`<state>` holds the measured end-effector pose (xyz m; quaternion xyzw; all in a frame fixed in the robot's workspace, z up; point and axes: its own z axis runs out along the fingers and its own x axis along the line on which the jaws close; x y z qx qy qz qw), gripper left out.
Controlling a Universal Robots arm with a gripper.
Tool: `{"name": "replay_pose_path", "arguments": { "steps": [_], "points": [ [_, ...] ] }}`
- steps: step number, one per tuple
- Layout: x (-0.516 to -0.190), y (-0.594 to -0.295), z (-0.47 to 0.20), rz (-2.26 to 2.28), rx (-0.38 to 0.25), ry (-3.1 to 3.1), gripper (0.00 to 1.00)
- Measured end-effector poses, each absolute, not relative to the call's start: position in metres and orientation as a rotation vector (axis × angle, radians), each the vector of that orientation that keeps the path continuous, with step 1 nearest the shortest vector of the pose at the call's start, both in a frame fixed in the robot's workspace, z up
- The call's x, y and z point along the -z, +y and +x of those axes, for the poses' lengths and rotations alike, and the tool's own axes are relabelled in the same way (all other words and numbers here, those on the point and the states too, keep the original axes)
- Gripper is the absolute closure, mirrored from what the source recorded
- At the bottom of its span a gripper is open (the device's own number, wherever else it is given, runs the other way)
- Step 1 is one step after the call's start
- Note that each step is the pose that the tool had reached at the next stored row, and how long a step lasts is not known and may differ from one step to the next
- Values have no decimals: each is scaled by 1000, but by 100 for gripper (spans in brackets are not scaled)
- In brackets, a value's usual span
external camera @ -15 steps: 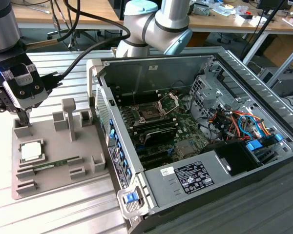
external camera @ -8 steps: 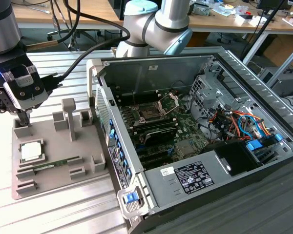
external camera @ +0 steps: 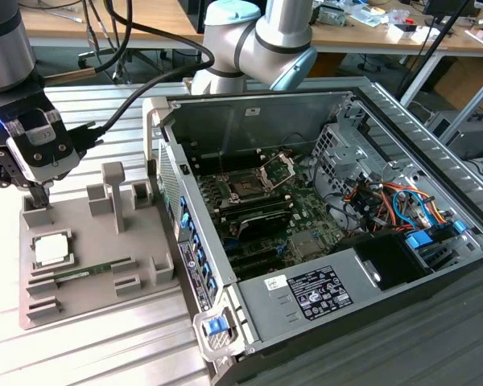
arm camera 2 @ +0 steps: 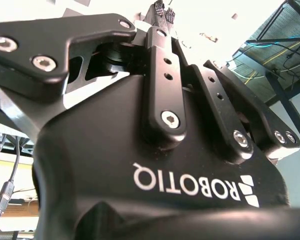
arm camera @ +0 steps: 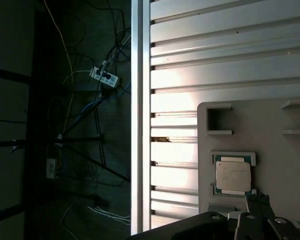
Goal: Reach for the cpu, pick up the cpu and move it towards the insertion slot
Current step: 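Reach for the cpu, then pick up the cpu and move it towards the insertion slot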
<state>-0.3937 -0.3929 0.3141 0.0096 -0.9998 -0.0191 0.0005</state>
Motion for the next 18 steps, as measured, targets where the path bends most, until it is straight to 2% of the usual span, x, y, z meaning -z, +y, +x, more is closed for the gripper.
{"name": "replay_pose_path", "arguments": {
  "steps": [18],
  "points": [
    [-309, -393, -394, 30, 60, -3140, 90]
  ]
}}
